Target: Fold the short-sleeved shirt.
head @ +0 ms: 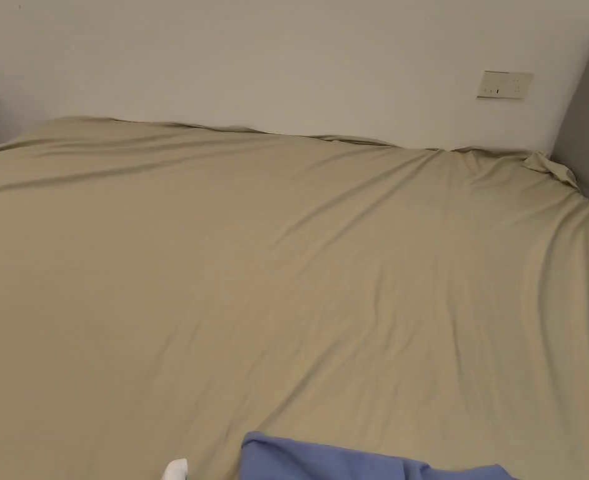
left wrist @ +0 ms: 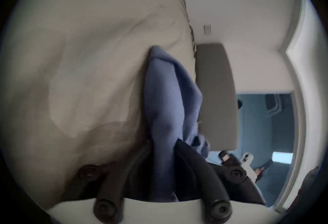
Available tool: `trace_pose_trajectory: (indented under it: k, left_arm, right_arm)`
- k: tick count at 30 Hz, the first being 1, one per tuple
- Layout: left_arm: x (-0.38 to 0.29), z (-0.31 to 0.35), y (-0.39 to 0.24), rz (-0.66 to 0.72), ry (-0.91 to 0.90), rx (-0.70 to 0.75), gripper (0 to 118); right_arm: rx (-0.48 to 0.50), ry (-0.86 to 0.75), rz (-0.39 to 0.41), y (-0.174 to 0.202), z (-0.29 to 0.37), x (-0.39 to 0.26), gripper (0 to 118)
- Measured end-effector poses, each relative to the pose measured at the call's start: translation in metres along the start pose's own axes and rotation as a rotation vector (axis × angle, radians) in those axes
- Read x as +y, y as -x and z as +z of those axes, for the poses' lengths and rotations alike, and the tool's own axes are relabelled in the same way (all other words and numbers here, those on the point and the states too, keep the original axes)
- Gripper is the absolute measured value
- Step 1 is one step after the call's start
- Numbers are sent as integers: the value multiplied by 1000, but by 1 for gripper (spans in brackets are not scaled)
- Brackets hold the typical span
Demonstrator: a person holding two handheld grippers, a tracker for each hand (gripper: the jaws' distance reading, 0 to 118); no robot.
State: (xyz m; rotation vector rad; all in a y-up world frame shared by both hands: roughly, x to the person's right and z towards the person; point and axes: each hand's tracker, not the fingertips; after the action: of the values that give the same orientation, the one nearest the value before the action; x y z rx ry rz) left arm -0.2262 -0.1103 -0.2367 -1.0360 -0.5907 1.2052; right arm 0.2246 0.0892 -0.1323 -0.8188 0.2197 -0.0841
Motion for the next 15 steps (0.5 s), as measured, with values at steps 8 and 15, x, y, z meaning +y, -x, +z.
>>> trace_pose_trajectory:
  k: [8, 15]
  left_arm:
    - [12, 68, -17, -55, -222, 2, 10]
    - [12, 177, -51, -124, -494, 140, 10]
  right_arm:
    - [-7, 4, 2, -1, -1, 6, 3]
    - [43, 4, 32, 10, -13, 13, 3]
